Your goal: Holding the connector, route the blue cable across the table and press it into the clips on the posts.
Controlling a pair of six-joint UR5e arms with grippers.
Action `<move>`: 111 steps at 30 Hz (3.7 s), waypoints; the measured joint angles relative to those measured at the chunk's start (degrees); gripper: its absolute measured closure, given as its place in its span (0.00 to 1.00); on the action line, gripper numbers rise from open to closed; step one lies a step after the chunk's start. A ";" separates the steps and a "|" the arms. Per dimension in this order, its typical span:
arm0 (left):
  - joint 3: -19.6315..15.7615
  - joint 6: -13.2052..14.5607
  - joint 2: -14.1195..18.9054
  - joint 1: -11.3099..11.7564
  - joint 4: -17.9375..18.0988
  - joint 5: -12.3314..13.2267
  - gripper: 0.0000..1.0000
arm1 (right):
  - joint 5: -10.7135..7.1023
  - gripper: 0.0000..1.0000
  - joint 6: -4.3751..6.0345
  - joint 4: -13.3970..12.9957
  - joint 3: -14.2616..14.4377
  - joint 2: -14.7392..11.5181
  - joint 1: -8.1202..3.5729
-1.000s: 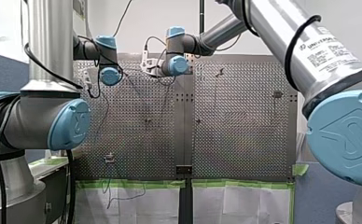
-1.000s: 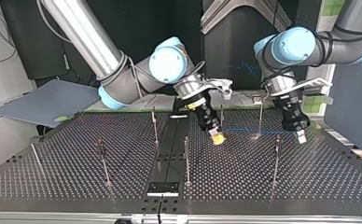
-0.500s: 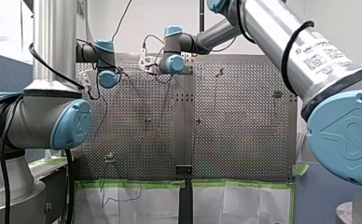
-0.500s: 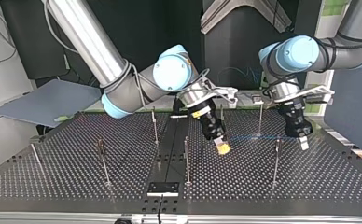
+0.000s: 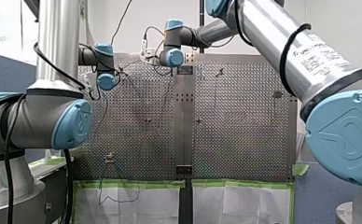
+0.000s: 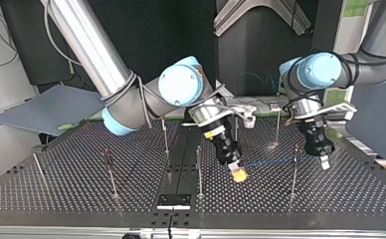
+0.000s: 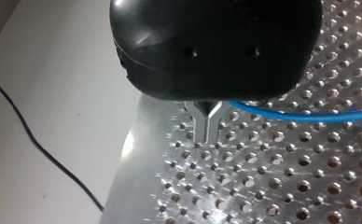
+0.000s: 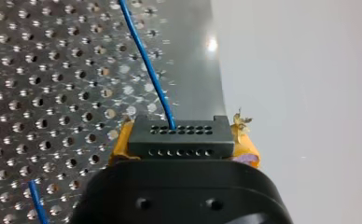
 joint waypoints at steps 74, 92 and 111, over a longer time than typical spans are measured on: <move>-6.01 -8.18 12.32 -3.16 -23.99 5.41 0.00 | 4.25 1.00 -1.03 4.00 -0.32 4.01 -0.81; -5.41 0.32 12.60 -5.96 -20.90 6.59 0.00 | 4.83 1.00 -0.90 4.14 0.42 4.09 -0.83; -2.38 10.29 8.95 -9.45 -19.00 4.12 0.00 | 4.83 1.00 -0.80 4.22 0.87 4.11 -1.45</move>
